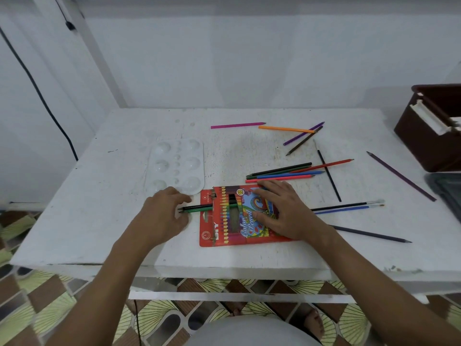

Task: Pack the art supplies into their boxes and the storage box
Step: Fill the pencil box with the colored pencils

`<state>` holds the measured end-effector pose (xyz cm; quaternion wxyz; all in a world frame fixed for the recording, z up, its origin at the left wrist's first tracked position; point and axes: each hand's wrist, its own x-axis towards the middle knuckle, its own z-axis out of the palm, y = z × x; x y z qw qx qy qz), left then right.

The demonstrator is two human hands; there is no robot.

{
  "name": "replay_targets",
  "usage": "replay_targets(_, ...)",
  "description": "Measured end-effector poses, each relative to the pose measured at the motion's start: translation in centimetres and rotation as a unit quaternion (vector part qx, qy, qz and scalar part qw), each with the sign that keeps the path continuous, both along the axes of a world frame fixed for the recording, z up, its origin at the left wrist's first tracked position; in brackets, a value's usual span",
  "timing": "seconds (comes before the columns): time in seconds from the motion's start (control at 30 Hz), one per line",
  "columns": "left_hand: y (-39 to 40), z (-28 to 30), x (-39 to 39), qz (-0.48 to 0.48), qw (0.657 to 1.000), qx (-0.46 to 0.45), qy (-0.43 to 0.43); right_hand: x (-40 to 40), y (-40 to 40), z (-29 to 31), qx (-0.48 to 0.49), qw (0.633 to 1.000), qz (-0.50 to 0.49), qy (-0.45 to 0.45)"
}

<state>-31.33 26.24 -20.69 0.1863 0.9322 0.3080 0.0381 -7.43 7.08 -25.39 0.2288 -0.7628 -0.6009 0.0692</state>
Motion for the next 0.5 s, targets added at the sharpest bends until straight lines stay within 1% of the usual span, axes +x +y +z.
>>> replay_targets(0.07,0.2,0.0,0.1,0.009,1.0,-0.002,0.002,0.0,0.0,0.0,0.0,1.0,-0.001,0.001)
replay_targets(0.13,0.1,0.0,0.7,-0.006,1.0,-0.002,0.01,-0.1,0.0,0.0,-0.003,1.0,0.0,0.003)
replay_targets(0.37,-2.3,-0.2,4.3,-0.058,0.997,-0.026,-0.05,-0.1,-0.1,0.3,-0.005,1.0,-0.003,0.012)
replay_targets(0.5,-2.1,-0.4,4.0,-0.01,0.994,-0.066,-0.09,0.1,-0.3,0.5,-0.014,1.0,-0.008,0.021)
